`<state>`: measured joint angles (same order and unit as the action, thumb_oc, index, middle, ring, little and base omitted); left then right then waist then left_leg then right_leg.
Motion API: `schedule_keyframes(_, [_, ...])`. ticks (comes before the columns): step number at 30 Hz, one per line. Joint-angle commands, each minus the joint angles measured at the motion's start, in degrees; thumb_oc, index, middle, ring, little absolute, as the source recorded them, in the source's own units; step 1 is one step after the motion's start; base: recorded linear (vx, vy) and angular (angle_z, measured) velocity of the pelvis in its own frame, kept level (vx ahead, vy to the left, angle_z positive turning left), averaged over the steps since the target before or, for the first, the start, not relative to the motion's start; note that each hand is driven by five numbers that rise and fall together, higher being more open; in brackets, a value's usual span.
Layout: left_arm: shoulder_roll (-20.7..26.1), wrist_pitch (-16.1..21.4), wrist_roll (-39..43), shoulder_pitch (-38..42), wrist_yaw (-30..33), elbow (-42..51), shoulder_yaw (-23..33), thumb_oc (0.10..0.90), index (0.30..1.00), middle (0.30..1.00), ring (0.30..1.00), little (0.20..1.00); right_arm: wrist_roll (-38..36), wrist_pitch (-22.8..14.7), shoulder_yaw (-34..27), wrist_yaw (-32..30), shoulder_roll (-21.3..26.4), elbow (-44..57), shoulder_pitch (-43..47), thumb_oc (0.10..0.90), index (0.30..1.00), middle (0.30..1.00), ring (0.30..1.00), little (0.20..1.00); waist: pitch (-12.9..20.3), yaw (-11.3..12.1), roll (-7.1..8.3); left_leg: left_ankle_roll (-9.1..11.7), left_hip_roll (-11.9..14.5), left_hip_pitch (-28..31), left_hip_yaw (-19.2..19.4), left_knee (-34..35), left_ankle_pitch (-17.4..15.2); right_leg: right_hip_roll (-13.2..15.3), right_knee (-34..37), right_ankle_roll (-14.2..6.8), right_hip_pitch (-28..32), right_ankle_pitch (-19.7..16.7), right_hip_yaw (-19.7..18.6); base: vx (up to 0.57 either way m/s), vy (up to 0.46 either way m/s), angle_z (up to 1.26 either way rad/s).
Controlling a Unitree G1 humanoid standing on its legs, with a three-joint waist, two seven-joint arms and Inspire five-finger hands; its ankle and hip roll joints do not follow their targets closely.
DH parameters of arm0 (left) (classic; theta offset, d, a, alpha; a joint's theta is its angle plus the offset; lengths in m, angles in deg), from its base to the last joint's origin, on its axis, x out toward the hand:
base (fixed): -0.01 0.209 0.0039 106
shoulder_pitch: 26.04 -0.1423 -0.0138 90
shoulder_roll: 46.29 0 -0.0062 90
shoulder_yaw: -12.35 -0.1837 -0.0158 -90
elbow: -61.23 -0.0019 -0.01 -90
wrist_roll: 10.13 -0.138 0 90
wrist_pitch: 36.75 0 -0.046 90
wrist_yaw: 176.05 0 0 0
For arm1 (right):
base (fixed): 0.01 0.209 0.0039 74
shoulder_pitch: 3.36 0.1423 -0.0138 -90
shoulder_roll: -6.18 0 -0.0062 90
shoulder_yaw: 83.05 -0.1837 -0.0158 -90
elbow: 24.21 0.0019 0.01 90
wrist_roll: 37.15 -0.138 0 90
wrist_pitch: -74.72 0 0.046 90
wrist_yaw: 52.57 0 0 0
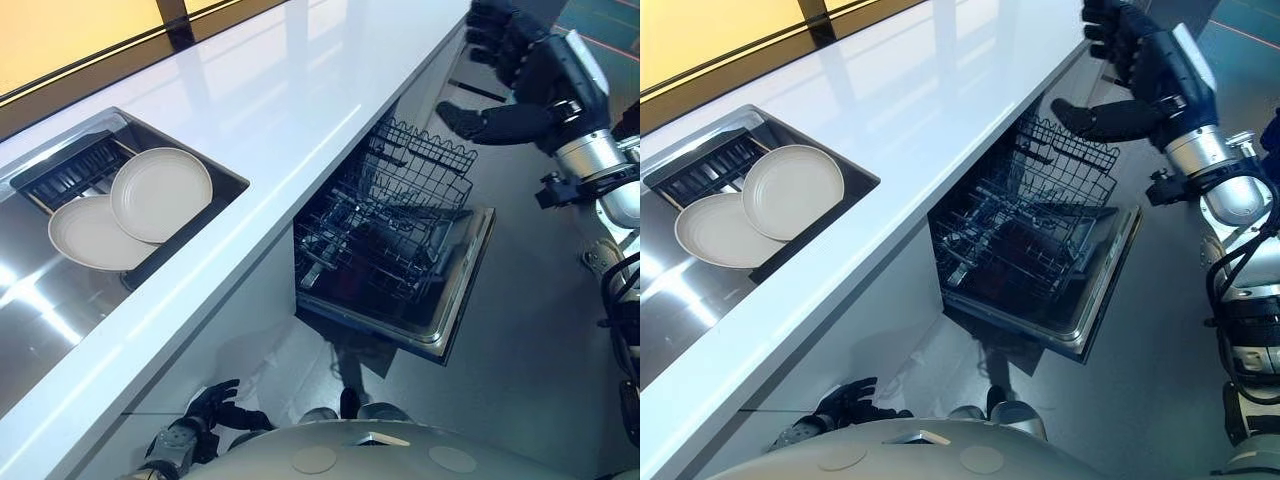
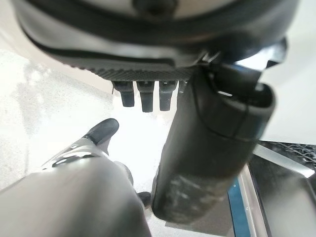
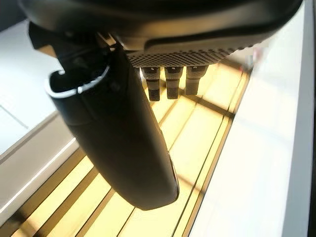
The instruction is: Pick up plates and place into dishwasher.
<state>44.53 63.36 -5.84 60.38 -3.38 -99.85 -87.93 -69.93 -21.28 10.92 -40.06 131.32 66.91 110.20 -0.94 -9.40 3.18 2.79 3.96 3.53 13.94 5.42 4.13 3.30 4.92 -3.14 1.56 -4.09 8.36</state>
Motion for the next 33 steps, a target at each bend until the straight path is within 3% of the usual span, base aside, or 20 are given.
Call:
schedule_keyframes(1, [4.0,-0.1,-3.6,1.7,-0.8,-1.0,-3.9,0.800,0.900,0.900,0.900,0.900,-7.4,-3.2,1.1,2.3,-3.8,0.8,14.7,0.800,0.900,0.900,0.900,0.900,3.9,3.1,-0.27,-1.5,-3.1,-0.3,2.2,-1.6,-5.3,-2.5,-6.8,-3.4,-2.2,5.4,0.2,-0.06,-0.078,0.03])
schedule_keyframes(3, [4.6,-0.6,-2.2,3.0,-0.7,-1.3,-5.0,0.800,0.900,0.900,0.900,0.900,-6.4,-1.8,7.2,5.6,-7.1,-0.2,20.6,0.800,0.900,0.900,0.900,0.900,3.8,3.7,-0.04,-1.3,-3.2,-0.7,1.9,-2.2,-4.9,-2.4,-6.1,-3.3,-2.3,4.6,0.5,-0.05,-0.052,-0.06])
schedule_keyframes(6, [5.2,-1.9,-1.3,4.0,-1.8,-0.2,-4.3,0.800,0.900,0.900,0.900,0.900,-5.1,4.4,15.7,7.7,-8.0,0.6,27.6,0.800,0.900,0.900,0.900,0.900,4.1,4.8,-0.10,-1.3,-3.5,-0.4,2.3,-2.2,-4.8,-2.1,-5.2,-3.6,-2.3,3.8,1.0,0.00,0.007,0.00])
schedule_keyframes(9, [5.5,-1.1,-0.9,3.2,-2.4,0.8,-3.8,0.800,0.900,0.900,0.900,0.900,-10.8,8.7,13.6,4.4,-4.5,-3.5,27.5,0.800,0.900,0.900,0.900,0.900,4.4,5.0,-0.23,-1.4,-3.3,0.1,2.0,-1.5,-4.8,-2.2,-5.8,-3.5,-2.1,4.3,0.9,0.04,0.048,0.16])
schedule_keyframes(13, [4.6,0.1,-0.9,1.5,-2.2,-0.1,-1.6,0.800,0.900,0.900,0.900,0.900,-6.3,6.2,-0.3,5.1,-2.4,-11.9,13.1,0.800,0.900,0.900,0.900,0.900,4.1,3.6,-0.40,-1.8,-2.7,0.1,1.7,-1.2,-5.3,-2.5,-7.8,-3.8,-2.1,5.7,-0.3,0.03,0.007,0.32])
schedule_keyframes(16, [4.5,-1.2,-2.4,0.9,-1.2,-1.2,-0.8,0.800,0.900,0.900,0.900,0.900,-5.5,-0.1,-6.2,6.1,-3.5,-11.4,4.4,0.800,0.900,0.900,0.900,0.900,3.4,2.5,-0.51,-1.9,-2.2,0.0,2.2,-1.0,-5.0,-2.2,-8.0,-3.8,-2.5,5.2,-0.4,-0.04,-0.032,0.14])
schedule_keyframes(17, [5.1,-1.5,-2.5,1.2,-0.9,-2.3,-1.0,0.800,0.900,0.900,0.900,0.900,-6.2,-2.3,-6.0,7.1,-4.5,-10.1,4.1,0.800,0.900,0.900,0.900,0.900,3.1,2.1,-0.63,-1.9,-2.2,0.0,2.4,-1.2,-5.0,-2.1,-8.5,-3.8,-3.1,5.1,-0.6,-0.07,-0.029,-0.11])
schedule_keyframes(19, [5.8,-1.1,-2.1,1.4,-0.8,-3.6,-0.7,0.800,0.900,0.900,0.900,0.900,-6.2,-2.7,-4.1,7.3,-5.5,-7.2,5.0,0.800,0.900,0.900,0.900,0.900,3.0,1.8,-0.71,-2.1,-2.5,0.0,2.5,-1.3,-5.1,-2.0,-8.7,-3.8,-3.7,5.0,-0.8,-0.04,-0.007,-0.29])
schedule_keyframes(27, [5.2,-0.4,0.0,2.0,-1.4,-1.6,-0.6,0.800,0.900,0.900,0.900,0.900,-8.0,2.5,-2.1,6.1,-4.0,-2.2,7.9,0.800,0.900,0.900,0.900,0.900,3.9,1.7,-0.92,-2.3,-3.0,0.0,2.9,-1.3,-5.6,-2.2,-8.0,-3.7,-3.5,5.4,-1.0,0.00,0.007,-0.11])
schedule_keyframes(30, [4.5,0.0,0.5,2.2,-1.8,-1.2,-1.5,0.800,0.900,0.900,0.900,0.900,-8.0,2.1,-2.5,6.4,-4.6,-3.0,7.6,0.800,0.900,0.900,0.900,0.900,4.1,1.8,-0.93,-2.2,-3.0,0.1,2.9,-1.2,-5.7,-2.3,-7.7,-3.7,-3.4,5.4,-0.9,0.00,0.000,0.00])
schedule_keyframes(33, [3.9,-1.2,-0.5,2.8,-1.5,-0.6,-2.7,0.800,0.900,0.900,0.900,0.900,-6.8,-0.7,-0.8,9.0,-5.7,-3.5,9.3,0.800,0.900,0.900,0.900,0.900,3.8,2.2,-0.60,-2.2,-2.9,0.2,2.9,-1.7,-6.0,-2.1,-7.3,-3.8,-2.8,5.4,-0.6,0.00,-0.035,0.06])
